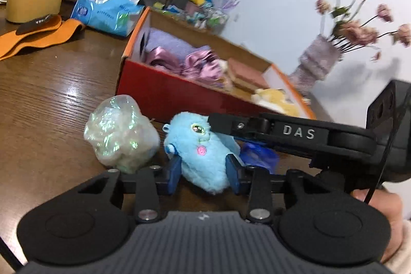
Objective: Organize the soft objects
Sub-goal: 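Grasp the light blue fuzzy plush with the left gripper while the right gripper grasps it too, then carry the blue plush into the box with both grippers and open them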
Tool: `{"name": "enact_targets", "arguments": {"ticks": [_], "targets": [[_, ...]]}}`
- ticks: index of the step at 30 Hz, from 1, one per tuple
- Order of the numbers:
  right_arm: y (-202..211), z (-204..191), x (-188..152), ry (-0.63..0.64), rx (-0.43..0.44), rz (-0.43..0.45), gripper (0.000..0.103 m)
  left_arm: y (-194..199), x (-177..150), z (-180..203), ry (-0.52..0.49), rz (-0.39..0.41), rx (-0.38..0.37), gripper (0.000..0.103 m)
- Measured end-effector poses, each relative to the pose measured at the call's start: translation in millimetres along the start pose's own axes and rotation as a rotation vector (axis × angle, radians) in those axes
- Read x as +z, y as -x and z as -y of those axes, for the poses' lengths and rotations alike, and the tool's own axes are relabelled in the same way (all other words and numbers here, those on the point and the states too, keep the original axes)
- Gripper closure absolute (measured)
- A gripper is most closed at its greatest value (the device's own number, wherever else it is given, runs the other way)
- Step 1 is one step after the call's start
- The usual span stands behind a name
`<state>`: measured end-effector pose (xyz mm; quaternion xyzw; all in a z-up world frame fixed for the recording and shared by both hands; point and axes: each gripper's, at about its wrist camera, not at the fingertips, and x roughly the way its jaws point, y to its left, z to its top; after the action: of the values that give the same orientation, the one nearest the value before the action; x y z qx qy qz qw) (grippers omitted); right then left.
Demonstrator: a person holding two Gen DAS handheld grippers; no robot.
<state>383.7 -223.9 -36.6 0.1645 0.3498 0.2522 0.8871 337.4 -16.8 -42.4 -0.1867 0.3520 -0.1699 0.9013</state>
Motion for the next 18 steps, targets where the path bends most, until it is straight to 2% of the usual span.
{"name": "enact_targets", "arguments": {"ticks": [4, 7, 11, 12, 14, 15, 16, 18], "targets": [[56.4, -29.2, -28.1, 0.06, 0.02, 0.075, 0.081, 44.8, -16.5, 10.2, -0.031, 0.01, -0.034, 0.065], [84.9, -34.4, -63.0, 0.031, 0.007, 0.069, 0.084, 66.4, -41.7, 13.9, -0.043, -0.041, -0.061, 0.065], [110.7, -28.6, -117.2, -0.062, 0.006, 0.03, 0.086, 80.6, -76.7, 12.7, -0.032, -0.111, -0.06, 0.066], [116.3, -27.9, -127.8, -0.085, 0.02, 0.021, 0.086, 82.9, -82.4, 12.1, -0.035, -0.11, -0.051, 0.066], [128.0, -31.4, -145.4, -0.078, 0.03, 0.022, 0.083, 87.0, -90.0, 12.2, -0.069, -0.069, 0.029, 0.057], [135.4, -33.5, -150.8, -0.058, 0.015, 0.037, 0.083, 90.9, -91.6, 11.3, -0.077, -0.037, 0.073, 0.055], [143.0, -34.5, -154.4, -0.04, -0.004, 0.056, 0.082, 95.2, -92.1, 10.1, -0.079, -0.016, 0.09, 0.055], [151.1, -31.1, -155.9, -0.047, -0.015, 0.074, 0.08, 105.0, -91.7, 7.4, -0.067, 0.006, 0.073, 0.053]]}}
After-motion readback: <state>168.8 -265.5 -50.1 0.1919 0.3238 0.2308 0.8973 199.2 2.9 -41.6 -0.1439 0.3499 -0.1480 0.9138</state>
